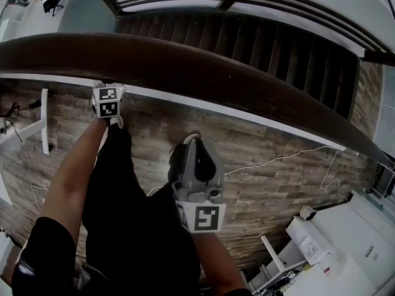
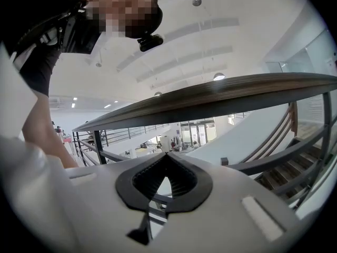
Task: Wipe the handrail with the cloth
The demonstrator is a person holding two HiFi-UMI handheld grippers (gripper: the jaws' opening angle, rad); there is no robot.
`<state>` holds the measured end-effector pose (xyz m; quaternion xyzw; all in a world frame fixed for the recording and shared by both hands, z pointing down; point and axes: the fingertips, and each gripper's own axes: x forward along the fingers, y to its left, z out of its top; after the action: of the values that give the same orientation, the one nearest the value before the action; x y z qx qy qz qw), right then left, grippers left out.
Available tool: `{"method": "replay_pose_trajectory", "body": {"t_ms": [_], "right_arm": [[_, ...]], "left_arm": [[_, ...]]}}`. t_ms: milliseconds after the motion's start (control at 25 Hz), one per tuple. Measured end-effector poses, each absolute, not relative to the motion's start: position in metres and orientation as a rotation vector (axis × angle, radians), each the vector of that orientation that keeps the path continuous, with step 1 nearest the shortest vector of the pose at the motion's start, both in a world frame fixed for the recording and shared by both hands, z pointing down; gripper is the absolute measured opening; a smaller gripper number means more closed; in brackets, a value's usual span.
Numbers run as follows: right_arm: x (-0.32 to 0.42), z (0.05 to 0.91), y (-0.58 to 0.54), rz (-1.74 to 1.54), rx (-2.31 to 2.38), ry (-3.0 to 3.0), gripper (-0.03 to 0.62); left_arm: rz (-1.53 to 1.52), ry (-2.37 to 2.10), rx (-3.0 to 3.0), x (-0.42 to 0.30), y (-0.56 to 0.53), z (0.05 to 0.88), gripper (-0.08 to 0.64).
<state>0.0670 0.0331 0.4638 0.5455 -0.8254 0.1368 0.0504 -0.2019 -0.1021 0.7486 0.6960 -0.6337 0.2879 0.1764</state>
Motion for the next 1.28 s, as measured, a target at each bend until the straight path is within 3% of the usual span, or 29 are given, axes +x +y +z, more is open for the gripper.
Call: {"method": "replay_pose_trajectory", "body": {"t_ms": [1280], "right_arm": [[0.237, 0.485, 0.038, 0.443, 1.823, -2.434, 0.002]], "left_arm": [[0.886, -1.661, 2.102, -0.017, -0.092, 0.75, 0.077]]}}
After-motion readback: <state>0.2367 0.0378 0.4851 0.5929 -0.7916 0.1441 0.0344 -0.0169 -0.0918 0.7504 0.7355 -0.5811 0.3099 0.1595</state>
